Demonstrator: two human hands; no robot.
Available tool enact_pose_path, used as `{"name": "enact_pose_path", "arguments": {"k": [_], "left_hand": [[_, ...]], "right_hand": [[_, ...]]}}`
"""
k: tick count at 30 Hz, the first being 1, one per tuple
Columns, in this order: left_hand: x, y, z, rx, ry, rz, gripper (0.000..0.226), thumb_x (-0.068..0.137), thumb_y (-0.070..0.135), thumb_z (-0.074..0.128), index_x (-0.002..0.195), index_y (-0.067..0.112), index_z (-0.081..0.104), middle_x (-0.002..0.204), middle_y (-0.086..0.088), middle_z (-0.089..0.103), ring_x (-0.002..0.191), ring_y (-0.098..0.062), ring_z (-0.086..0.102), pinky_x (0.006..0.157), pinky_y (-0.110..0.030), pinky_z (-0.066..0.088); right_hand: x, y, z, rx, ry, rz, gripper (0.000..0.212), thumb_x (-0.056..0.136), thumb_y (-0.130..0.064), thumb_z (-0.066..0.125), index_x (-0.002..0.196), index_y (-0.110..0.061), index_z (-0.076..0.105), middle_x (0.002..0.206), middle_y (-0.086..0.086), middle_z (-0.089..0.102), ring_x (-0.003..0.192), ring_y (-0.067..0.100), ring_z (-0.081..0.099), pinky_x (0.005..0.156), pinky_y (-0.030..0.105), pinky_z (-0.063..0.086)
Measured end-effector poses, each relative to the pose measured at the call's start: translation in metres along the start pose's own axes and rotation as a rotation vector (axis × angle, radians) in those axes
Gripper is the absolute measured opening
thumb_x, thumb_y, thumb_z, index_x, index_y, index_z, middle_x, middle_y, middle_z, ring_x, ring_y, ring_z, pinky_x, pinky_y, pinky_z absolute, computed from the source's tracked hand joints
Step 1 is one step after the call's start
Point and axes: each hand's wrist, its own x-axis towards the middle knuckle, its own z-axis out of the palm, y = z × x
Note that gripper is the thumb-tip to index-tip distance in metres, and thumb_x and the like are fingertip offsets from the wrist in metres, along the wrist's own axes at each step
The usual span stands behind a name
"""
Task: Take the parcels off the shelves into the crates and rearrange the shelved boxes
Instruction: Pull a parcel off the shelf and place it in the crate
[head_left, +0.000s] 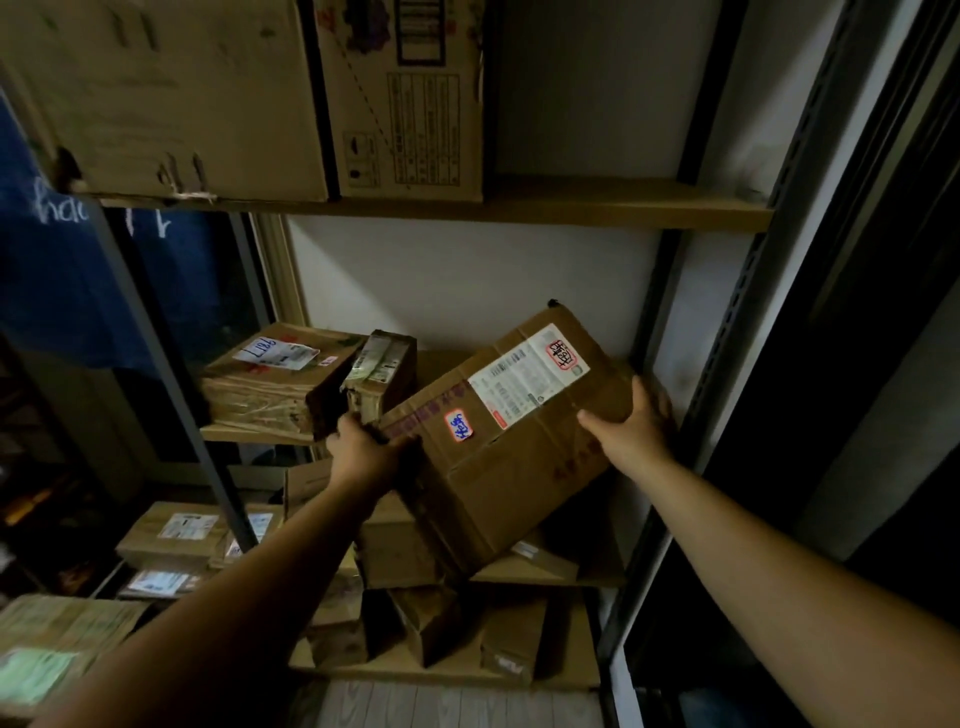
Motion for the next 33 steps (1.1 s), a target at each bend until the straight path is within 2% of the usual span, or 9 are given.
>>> {"name": "enact_pose_path", "arguments": {"k": [4,7,10,16,19,23,26,30,33], "left_hand": [[-0.002,0.011,0.003,-0.048,-0.110,-0.136,0.081,0.084,0.032,0.068,0.144,0.023,0.012,0.128,-0.015,0.047,0.076,-0.022,0.053,0.052,-0.036,0.047],[0.002,0.013,0.007,-0.052,-0.078,0.014,0.078,0.081,0.016,0.071,0.140,0.018,0.020,0.113,-0.006,0.053,0.084,-0.016,0.055,0.056,-0.029,0.048],[0.003,0.017,0.015,-0.045,-0.066,0.088,0.050,0.077,0.006,0.073,0.113,0.016,0.041,0.099,0.001,0.055,0.096,-0.022,0.060,0.076,-0.039,0.054],[0.036,0.016,0.022,0.273,-0.248,0.164,0.137,0.032,0.048,0.089,0.144,0.039,0.010,0.142,-0.007,0.038,0.126,-0.032,0.044,0.093,-0.056,0.048],[0.017,0.038,0.020,0.310,-0.247,0.263,0.113,0.067,0.023,0.081,0.150,0.032,0.003,0.137,0.003,0.038,0.125,-0.026,0.044,0.092,-0.044,0.048],[0.016,0.048,0.026,0.249,-0.039,0.236,0.074,0.070,0.026,0.081,0.131,0.014,0.042,0.125,-0.008,0.057,0.106,-0.026,0.059,0.080,-0.036,0.053],[0.019,0.044,0.030,0.177,-0.156,0.175,0.091,0.071,0.018,0.079,0.145,0.021,0.026,0.137,-0.010,0.048,0.117,-0.031,0.053,0.087,-0.043,0.053],[0.022,0.042,0.037,0.052,-0.157,0.118,0.103,0.075,0.011,0.076,0.147,0.038,0.008,0.143,-0.012,0.034,0.112,-0.039,0.053,0.054,-0.038,0.056],[0.026,0.041,0.040,0.081,-0.084,0.099,0.111,0.066,0.027,0.081,0.143,0.044,0.004,0.144,-0.014,0.029,0.113,-0.043,0.051,0.069,-0.050,0.058]], "right_hand": [[0.012,0.013,0.005,-0.088,0.007,0.018,0.098,0.069,-0.055,0.071,0.147,-0.038,0.014,0.150,0.008,0.022,0.136,0.039,0.030,0.100,0.062,0.038],[0.009,0.013,0.003,-0.135,0.061,0.050,0.094,0.071,-0.064,0.063,0.147,-0.034,0.015,0.150,0.013,0.020,0.134,0.042,0.030,0.101,0.062,0.036],[0.004,0.017,0.000,-0.091,0.087,0.090,0.089,0.078,-0.061,0.060,0.148,-0.028,0.016,0.147,0.018,0.025,0.130,0.043,0.034,0.102,0.059,0.037],[-0.005,0.031,-0.008,-0.045,0.075,0.119,0.073,0.091,-0.050,0.051,0.149,-0.020,0.017,0.141,0.019,0.043,0.122,0.041,0.048,0.094,0.050,0.047],[-0.011,0.039,-0.008,-0.019,0.053,0.138,0.070,0.094,-0.047,0.048,0.150,-0.021,0.015,0.143,0.018,0.041,0.124,0.040,0.047,0.096,0.050,0.046],[-0.019,0.045,-0.003,-0.019,0.024,0.177,0.068,0.097,-0.042,0.043,0.151,-0.015,0.011,0.145,0.021,0.039,0.127,0.040,0.043,0.100,0.045,0.042],[-0.025,0.049,0.004,-0.046,-0.002,0.173,0.071,0.098,-0.040,0.042,0.152,-0.013,0.005,0.144,0.021,0.040,0.127,0.040,0.044,0.102,0.046,0.040],[-0.030,0.052,0.007,0.012,-0.024,0.153,0.085,0.093,-0.033,0.056,0.152,-0.017,-0.004,0.146,0.017,0.039,0.130,0.037,0.042,0.104,0.045,0.039],[-0.024,0.044,-0.007,0.053,0.044,0.053,0.113,0.078,-0.016,0.076,0.150,-0.030,-0.010,0.156,0.013,0.017,0.140,0.032,0.026,0.110,0.047,0.032]]}}
